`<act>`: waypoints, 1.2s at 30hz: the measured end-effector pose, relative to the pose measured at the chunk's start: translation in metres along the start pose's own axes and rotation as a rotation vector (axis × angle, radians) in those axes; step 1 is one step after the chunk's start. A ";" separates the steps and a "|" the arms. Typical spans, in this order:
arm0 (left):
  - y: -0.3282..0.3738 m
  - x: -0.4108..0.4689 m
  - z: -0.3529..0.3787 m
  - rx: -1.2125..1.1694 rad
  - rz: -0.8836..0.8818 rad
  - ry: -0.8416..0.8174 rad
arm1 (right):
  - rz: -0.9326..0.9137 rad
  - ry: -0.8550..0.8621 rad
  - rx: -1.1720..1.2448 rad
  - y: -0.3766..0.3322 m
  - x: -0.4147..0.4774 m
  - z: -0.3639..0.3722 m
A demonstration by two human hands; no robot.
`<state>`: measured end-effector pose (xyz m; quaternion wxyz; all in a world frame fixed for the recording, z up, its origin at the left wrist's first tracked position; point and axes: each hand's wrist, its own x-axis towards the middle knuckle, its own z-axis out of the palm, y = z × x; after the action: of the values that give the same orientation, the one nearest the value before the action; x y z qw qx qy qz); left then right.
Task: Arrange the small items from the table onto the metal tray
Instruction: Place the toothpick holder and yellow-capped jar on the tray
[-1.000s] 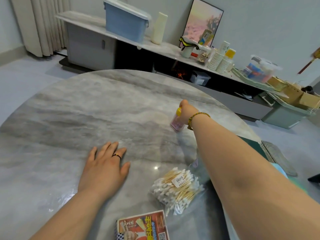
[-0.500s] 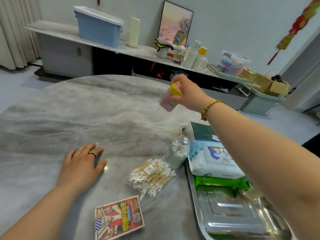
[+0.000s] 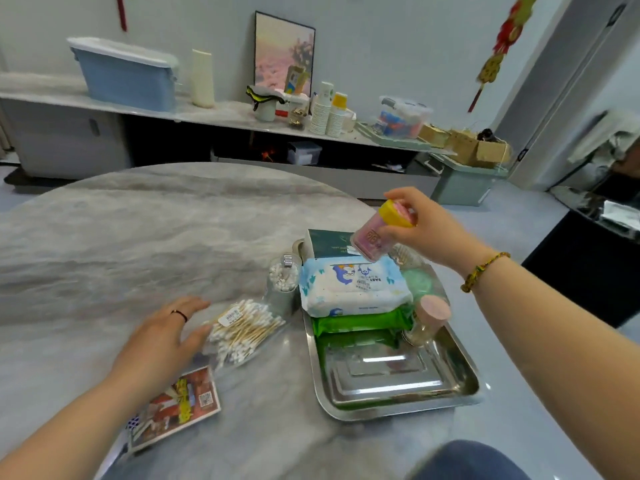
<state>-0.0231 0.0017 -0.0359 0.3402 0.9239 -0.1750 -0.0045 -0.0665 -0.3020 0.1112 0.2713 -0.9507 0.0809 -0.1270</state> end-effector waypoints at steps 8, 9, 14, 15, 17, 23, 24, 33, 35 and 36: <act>0.036 -0.034 0.040 0.077 0.187 -0.090 | 0.089 -0.039 0.156 0.041 -0.061 0.017; 0.037 -0.037 0.043 0.095 0.183 -0.095 | 0.097 -0.051 0.176 0.044 -0.066 0.025; 0.043 -0.049 0.047 0.309 0.290 -0.104 | 0.072 -0.085 0.221 0.050 -0.084 0.073; 0.045 -0.050 0.046 0.386 0.330 -0.132 | 0.059 -0.088 0.216 0.050 -0.085 0.082; 0.047 -0.052 0.047 0.503 0.370 -0.099 | 0.024 -0.106 0.160 0.049 -0.084 0.094; 0.040 -0.052 0.049 0.579 0.377 -0.176 | -0.066 -0.163 0.040 0.051 -0.076 0.103; 0.040 -0.052 0.051 0.578 0.384 -0.155 | -0.075 -0.160 0.030 0.052 -0.077 0.105; 0.037 -0.050 0.055 0.613 0.474 -0.059 | -0.163 -0.103 -0.212 0.054 -0.077 0.111; 0.036 -0.050 0.054 0.607 0.483 -0.066 | -0.171 -0.109 -0.242 0.055 -0.078 0.112; 0.036 -0.049 0.053 0.593 0.473 -0.070 | -0.173 -0.106 -0.254 0.055 -0.078 0.112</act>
<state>-0.0877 -0.0407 -0.0591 0.0437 0.9156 -0.3887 0.0933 -0.1138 -0.2754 -0.0255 0.1407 -0.9861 -0.0001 -0.0884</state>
